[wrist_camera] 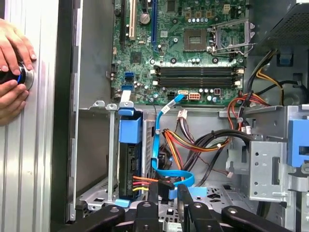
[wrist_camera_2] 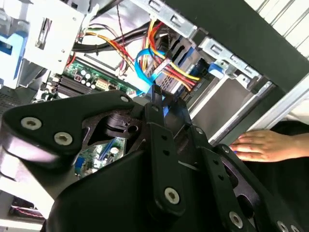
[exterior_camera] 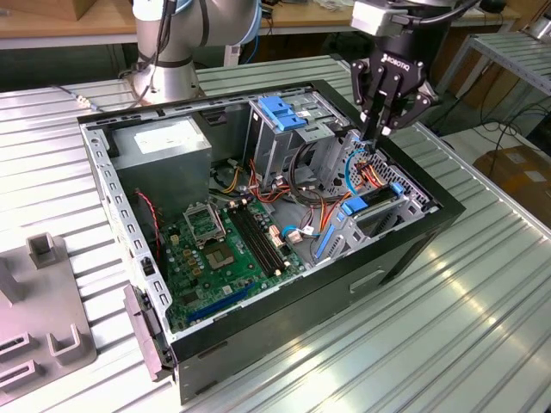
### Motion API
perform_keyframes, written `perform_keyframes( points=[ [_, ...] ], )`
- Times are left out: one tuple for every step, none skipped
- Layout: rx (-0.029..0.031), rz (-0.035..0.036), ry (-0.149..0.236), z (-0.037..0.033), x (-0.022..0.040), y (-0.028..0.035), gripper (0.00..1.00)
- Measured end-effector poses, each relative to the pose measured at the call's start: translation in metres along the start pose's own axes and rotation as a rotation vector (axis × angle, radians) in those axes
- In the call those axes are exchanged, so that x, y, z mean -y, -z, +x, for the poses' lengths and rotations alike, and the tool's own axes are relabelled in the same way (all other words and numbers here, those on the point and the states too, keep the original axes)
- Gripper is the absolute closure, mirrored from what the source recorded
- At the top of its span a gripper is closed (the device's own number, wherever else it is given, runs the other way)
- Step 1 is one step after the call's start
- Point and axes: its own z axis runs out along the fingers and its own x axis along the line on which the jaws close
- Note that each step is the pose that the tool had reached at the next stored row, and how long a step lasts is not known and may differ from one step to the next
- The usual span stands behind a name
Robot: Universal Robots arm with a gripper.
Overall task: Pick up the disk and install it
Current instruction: 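Insert the second disk wire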
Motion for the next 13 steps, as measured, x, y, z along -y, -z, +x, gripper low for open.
perform_keyframes(
  points=[
    [-0.0017, 0.0016, 0.000, -0.0011, -0.0015, -0.0006, 0.70],
    [-0.0047, 0.0019, 0.000, -0.0023, -0.0019, -0.0011, 0.70],
    [-0.0093, 0.0022, -0.001, -0.0044, -0.0021, -0.0017, 0.70],
    [-0.0157, 0.0025, -0.001, -0.0071, -0.0021, -0.0021, 0.70],
    [-0.0214, 0.0026, -0.001, -0.0093, -0.0020, -0.0021, 0.70],
    [-0.0349, 0.0024, -0.001, -0.0133, -0.0020, -0.0021, 0.70],
    [-0.0460, 0.0022, -0.002, -0.0158, -0.0019, -0.0022, 0.70],
    [-0.0662, 0.0017, -0.002, -0.0180, -0.0018, -0.0021, 0.70],
    [-0.0795, 0.0013, -0.002, -0.0186, -0.0018, -0.0024, 0.70],
    [-0.0900, 0.0011, -0.002, -0.0187, -0.0018, -0.0029, 0.70],
    [-0.1007, 0.0008, -0.003, -0.0188, -0.0018, -0.0037, 0.70],
    [-0.1064, 0.0006, -0.003, -0.0189, -0.0018, -0.0043, 0.70],
    [-0.1118, 0.0005, -0.003, -0.0193, -0.0017, -0.0060, 0.71]
  ],
)
